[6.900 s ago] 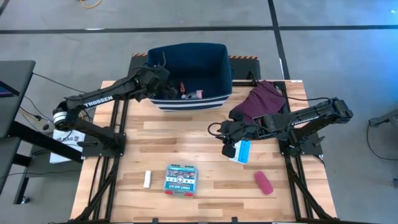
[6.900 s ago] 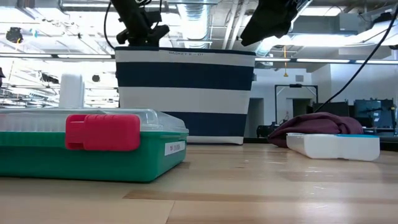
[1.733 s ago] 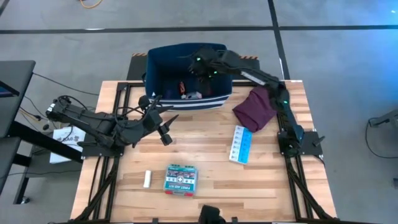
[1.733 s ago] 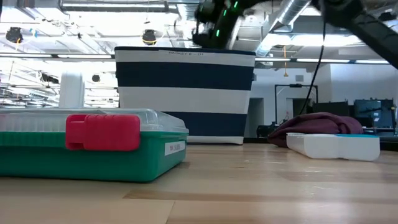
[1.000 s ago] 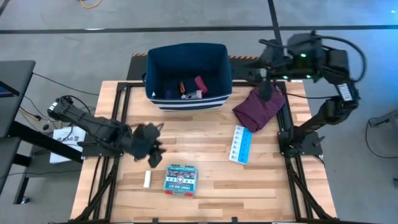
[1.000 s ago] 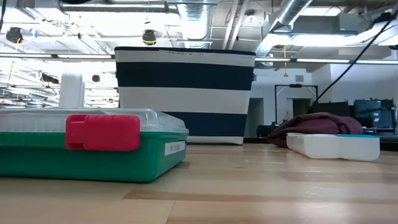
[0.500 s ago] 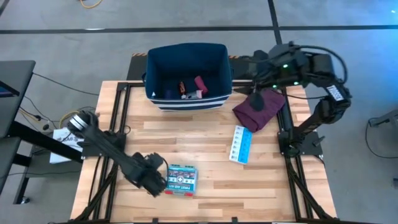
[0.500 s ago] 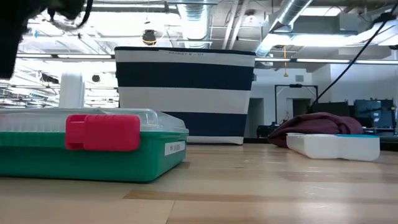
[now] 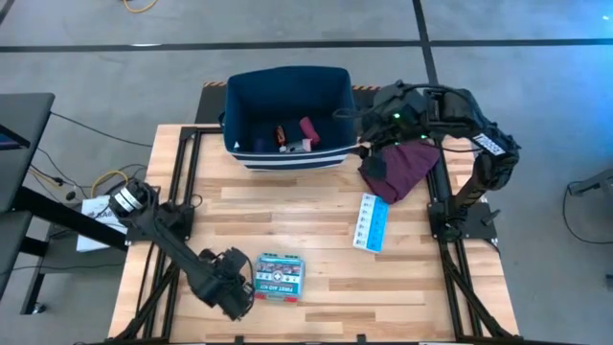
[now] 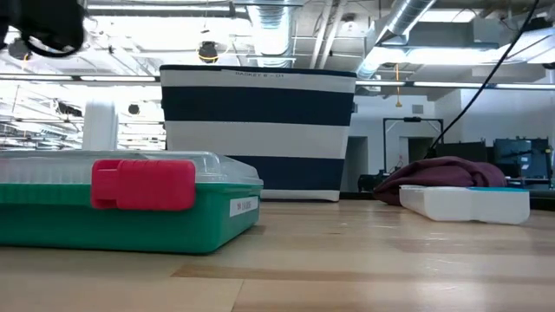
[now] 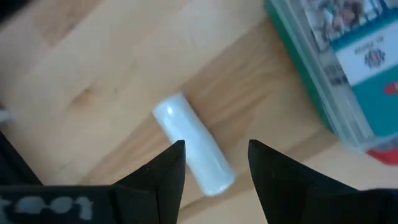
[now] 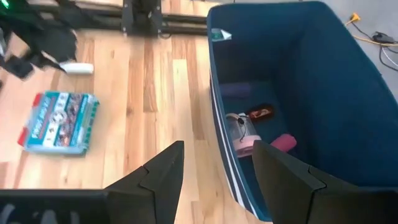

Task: Pick & place medical supplies in basket/bin
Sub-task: Put the white rolled gauze into the blue bin

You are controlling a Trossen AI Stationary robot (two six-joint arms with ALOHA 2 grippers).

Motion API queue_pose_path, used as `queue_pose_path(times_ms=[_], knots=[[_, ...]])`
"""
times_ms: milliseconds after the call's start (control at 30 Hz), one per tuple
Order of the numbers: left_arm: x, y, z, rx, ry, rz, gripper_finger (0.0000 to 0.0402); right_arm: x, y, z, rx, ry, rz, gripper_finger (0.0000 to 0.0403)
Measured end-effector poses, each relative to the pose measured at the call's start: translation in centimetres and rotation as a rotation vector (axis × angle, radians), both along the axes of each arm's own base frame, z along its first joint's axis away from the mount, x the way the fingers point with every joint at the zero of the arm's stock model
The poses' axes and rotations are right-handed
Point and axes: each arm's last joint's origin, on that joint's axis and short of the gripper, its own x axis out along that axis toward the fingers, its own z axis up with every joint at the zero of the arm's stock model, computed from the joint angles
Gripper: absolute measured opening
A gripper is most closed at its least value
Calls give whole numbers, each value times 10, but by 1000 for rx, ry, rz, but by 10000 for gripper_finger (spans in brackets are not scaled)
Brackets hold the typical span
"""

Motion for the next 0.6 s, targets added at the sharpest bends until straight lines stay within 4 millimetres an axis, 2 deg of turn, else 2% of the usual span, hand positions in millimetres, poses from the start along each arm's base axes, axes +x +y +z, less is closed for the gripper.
queue_pose_path(times_ms=[233,600], knots=[[-15,-11,-11,-1,-35,18,164,1,0,-1,-10,4,12,182],[-28,1,-53,-60,-29,76,164,1,0,-1,17,-3,-13,182]])
